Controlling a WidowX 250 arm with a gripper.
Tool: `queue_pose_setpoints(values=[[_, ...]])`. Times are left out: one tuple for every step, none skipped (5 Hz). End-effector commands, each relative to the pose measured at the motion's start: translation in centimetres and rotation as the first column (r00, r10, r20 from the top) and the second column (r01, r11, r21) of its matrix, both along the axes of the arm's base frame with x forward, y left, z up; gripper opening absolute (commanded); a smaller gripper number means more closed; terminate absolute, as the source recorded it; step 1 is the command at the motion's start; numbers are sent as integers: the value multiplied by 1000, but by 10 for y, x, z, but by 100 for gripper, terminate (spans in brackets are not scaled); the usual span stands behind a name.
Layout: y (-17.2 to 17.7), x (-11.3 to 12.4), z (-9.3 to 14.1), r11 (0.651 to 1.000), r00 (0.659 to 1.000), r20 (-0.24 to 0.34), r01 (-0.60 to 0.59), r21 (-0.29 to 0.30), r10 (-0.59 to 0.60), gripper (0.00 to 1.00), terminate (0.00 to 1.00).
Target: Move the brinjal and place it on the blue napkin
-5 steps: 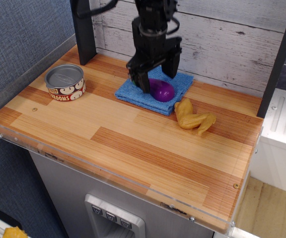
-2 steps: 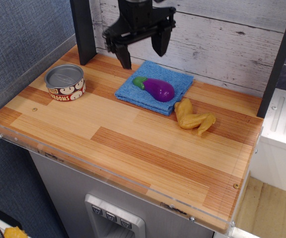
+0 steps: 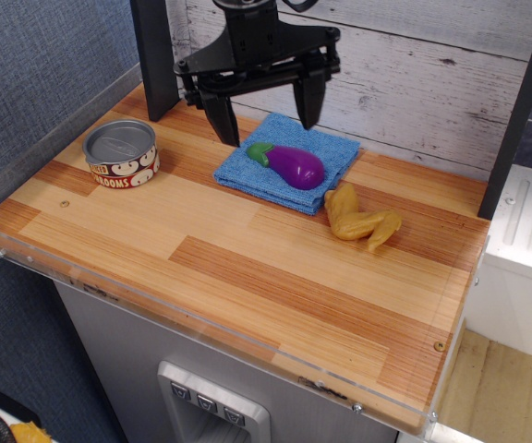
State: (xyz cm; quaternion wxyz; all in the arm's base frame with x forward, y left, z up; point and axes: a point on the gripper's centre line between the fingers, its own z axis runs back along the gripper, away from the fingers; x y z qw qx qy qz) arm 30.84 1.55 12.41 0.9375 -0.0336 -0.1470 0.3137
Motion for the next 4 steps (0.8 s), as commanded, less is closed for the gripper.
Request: queue_pose_setpoints(values=[[-37,-39,24,961,961,5,277,17,-277,100,0],[-37,-39,24,961,961,5,277,17,-277,100,0],[-37,-39,24,961,961,5,277,17,-277,100,0],[-37,-39,24,961,961,5,277,17,-277,100,100]])
